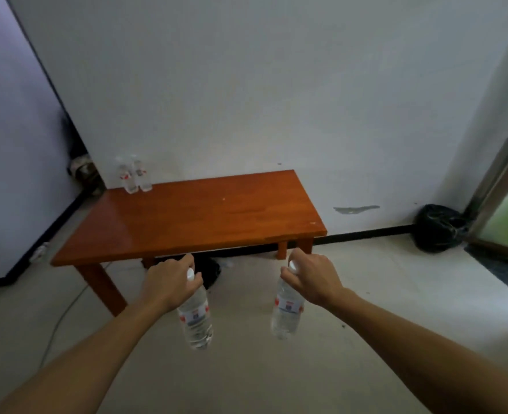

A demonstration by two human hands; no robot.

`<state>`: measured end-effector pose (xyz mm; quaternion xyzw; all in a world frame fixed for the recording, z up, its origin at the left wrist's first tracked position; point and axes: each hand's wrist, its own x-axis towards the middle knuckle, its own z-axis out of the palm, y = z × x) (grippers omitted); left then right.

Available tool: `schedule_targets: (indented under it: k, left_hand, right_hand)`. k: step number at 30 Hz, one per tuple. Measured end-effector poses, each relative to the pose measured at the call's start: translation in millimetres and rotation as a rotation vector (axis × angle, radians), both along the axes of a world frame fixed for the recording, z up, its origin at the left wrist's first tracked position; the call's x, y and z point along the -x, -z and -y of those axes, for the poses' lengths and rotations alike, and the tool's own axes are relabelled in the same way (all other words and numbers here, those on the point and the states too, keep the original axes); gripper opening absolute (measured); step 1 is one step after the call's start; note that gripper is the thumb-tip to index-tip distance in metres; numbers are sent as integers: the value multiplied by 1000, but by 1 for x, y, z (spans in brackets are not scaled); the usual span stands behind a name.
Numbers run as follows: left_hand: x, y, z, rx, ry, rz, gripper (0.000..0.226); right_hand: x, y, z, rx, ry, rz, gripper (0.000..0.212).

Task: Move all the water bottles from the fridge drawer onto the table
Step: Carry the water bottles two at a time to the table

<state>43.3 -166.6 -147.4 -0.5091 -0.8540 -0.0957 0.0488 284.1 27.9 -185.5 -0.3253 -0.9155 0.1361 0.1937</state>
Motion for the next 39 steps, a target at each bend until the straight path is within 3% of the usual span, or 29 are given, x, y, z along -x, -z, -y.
schedule_targets:
  k: [11, 16, 25, 32, 39]
  left_hand:
    - [194, 5, -14, -82, -204, 97, 29]
    - [281, 9, -24, -58, -237, 25, 26]
    - [466, 28, -80, 49, -128, 54, 24]
    - [583, 16, -146, 29, -71, 95, 23]
    - [680, 49, -212, -9, -79, 157, 23]
  right_hand:
    - [245, -10, -57, -74, -215, 10, 29]
    - [339, -7, -76, -79, -261, 5, 29]
    - [505, 24, -119, -15, -164, 71, 25]
    - [596, 17, -156, 51, -19, 26, 23]
    - [688, 33, -222, 83, -34, 77, 22]
